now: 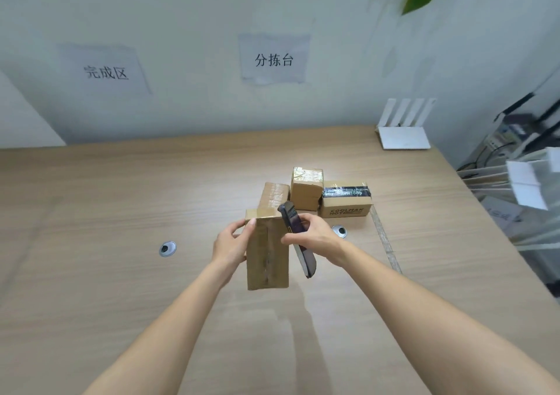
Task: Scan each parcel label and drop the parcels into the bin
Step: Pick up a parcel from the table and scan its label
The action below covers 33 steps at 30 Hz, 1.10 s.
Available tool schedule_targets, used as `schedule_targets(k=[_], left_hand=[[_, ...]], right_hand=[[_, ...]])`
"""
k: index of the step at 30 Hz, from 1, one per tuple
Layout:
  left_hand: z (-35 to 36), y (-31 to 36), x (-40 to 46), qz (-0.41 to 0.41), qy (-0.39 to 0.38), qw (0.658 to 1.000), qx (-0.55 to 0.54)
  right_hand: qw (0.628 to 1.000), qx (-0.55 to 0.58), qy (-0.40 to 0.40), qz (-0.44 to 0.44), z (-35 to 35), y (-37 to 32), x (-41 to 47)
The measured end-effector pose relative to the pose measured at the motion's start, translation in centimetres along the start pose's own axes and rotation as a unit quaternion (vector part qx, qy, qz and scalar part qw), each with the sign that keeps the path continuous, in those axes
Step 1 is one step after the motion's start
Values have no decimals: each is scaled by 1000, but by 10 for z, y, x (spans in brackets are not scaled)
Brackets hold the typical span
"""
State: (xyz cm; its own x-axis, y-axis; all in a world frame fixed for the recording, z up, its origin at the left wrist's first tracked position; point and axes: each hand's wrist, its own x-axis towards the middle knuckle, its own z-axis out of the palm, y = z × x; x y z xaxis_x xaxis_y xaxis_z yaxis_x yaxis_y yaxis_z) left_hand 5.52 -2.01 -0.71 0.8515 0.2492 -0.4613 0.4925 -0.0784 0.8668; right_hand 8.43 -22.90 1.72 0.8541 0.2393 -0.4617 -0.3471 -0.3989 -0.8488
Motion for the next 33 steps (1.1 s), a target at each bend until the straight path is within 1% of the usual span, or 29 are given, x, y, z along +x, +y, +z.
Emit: schedule_targets(k=[3, 8, 13, 17, 21, 26, 29, 33], left_hand=[[-15, 17, -45, 33, 5, 999, -10], [-40, 27, -124, 107, 23, 994, 12], [-63, 29, -202, 166, -27, 985, 24], [-80, 29, -250, 194, -43, 980, -2], [-91, 35, -282, 223, -30, 974, -11], [-94, 43, -308, 256, -43, 966, -8], [-87, 47, -315, 260, -59, 964, -10], [-70, 56, -334, 252, -59, 964, -57]], right_hand=[[999, 0, 27, -34, 8, -23, -51], [994, -27, 61, -84, 29, -48, -135], [991, -44, 60, -111, 47, -72, -217], [990, -46, 54, -123, 56, -88, -268], [987, -55, 61, -139, 61, -96, -304], [981, -67, 79, -165, 53, -99, -332], [980, -72, 86, -166, 47, -99, -343], [979, -75, 97, -164, 33, -96, -353]])
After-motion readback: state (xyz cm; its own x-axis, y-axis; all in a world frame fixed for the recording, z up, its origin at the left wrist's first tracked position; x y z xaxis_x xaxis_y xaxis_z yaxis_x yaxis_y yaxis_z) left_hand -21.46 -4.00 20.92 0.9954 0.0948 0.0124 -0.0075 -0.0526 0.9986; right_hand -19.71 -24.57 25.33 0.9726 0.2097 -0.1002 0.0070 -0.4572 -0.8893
